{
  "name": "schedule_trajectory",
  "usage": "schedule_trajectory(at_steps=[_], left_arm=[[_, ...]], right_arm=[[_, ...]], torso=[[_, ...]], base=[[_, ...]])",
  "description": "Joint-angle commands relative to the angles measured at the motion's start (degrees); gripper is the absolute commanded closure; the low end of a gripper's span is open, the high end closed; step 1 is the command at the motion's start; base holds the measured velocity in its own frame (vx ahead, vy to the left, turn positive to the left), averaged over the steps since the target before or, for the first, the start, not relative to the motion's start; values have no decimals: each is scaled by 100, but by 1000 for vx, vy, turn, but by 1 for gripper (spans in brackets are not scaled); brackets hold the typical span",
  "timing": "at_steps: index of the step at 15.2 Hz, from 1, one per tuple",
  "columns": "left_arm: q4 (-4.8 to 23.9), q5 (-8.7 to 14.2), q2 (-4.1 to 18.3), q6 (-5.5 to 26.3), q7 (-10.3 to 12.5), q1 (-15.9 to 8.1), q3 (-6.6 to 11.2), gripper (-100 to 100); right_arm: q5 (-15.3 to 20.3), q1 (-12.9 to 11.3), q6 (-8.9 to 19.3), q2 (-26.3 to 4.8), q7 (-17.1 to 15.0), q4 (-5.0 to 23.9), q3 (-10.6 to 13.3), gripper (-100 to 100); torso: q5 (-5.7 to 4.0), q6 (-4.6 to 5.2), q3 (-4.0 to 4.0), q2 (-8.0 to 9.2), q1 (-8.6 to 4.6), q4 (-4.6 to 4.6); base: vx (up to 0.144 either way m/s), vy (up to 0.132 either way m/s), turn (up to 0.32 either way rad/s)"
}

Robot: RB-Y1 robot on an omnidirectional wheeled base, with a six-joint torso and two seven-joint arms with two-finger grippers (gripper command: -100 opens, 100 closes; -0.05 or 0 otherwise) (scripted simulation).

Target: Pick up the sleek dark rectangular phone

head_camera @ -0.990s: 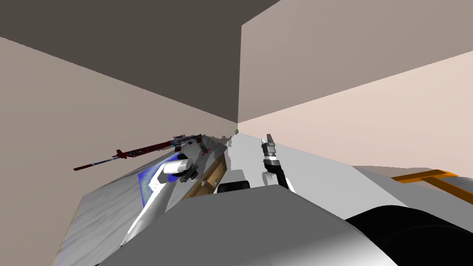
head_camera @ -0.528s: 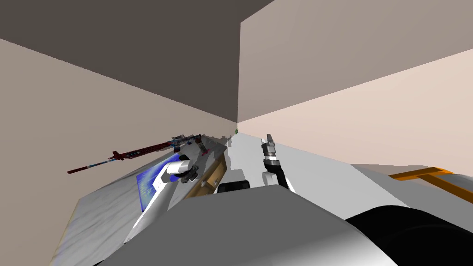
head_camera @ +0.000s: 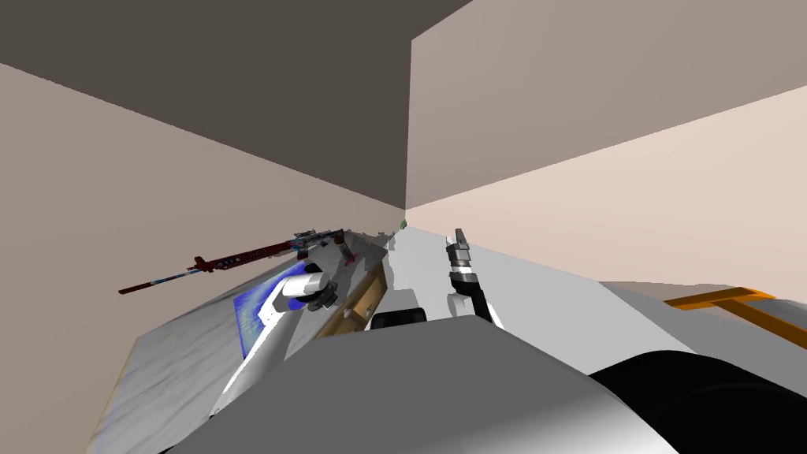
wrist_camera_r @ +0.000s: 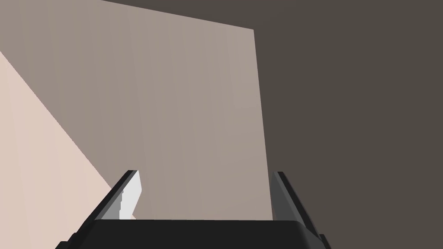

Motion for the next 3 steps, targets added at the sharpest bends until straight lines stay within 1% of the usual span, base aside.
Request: schedule_trajectory(at_steps=[1,2,3], left_arm=[[-146,25,19,173,-26,-1,41,100],[-244,40,30,276,-43,2,65,100],[-131,23,21,149,-23,-7,41,100]], right_arm=[[0,0,0,0,0,0,0,0],[0,0,0,0,0,0,0,0],[0,0,0,0,0,0,0,0]], torso=[[0,0,0,0,0,0],[-1,2,-1,-2,-4,-1],[-2,3,-2,-3,-6,-1]], base=[[17,-28,36],[17,-28,22],[12,-16,10]])
